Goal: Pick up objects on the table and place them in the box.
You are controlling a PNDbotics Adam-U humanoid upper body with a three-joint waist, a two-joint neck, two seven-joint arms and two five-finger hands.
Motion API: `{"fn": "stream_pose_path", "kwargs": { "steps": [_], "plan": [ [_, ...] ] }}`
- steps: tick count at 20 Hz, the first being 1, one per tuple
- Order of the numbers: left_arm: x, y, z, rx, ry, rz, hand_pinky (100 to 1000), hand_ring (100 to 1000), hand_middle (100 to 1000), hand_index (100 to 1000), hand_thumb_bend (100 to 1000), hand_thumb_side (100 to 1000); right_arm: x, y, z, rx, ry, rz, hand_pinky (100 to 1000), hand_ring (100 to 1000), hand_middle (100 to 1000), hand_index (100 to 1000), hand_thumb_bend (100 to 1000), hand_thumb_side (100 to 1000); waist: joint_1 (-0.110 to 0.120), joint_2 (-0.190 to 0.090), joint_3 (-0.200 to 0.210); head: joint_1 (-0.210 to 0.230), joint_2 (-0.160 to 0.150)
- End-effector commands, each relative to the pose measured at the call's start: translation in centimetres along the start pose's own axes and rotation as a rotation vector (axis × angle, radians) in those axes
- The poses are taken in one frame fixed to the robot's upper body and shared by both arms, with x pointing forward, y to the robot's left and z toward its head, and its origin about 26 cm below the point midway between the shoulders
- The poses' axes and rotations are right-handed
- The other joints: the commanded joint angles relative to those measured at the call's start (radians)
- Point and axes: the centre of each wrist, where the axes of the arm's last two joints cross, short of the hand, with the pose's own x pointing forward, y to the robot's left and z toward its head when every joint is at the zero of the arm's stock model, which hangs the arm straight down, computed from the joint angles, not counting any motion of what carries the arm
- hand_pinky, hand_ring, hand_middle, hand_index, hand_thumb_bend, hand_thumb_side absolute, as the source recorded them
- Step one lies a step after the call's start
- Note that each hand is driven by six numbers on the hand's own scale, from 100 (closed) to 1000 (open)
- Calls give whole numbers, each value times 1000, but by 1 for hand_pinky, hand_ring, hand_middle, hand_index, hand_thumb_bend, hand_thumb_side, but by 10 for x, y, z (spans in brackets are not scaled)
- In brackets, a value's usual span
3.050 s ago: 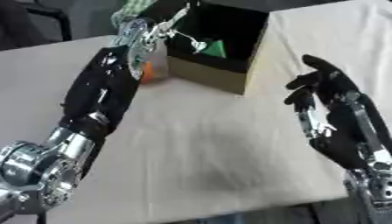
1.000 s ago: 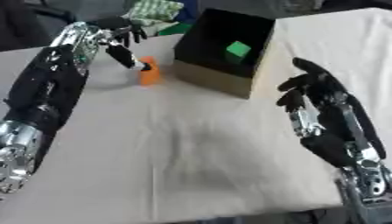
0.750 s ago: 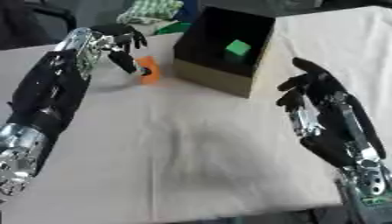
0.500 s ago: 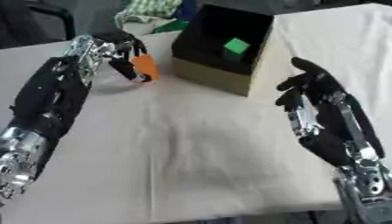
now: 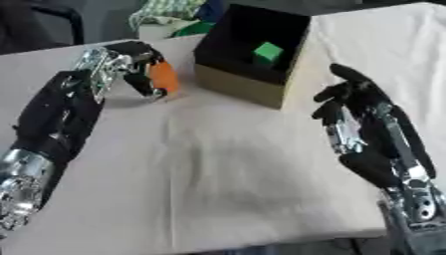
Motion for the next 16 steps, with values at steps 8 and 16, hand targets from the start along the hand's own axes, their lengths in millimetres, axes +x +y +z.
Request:
{"fn": "stream_pose_path", "kwargs": {
  "steps": [8, 16],
  "plan": [
    [2, 67, 20, 275, -87, 6, 636, 480, 499, 766, 186, 109, 3, -3, -3, -1, -18, 10, 912, 537, 598, 921, 100, 505, -9, -19, 1, -1, 0],
    [38, 115, 35, 489, -219, -15, 636, 472, 483, 761, 177, 104, 4, -2, -4, 8, -21, 4, 913, 537, 598, 922, 100, 506, -9, -20, -8, 8, -3]
  ]
}}
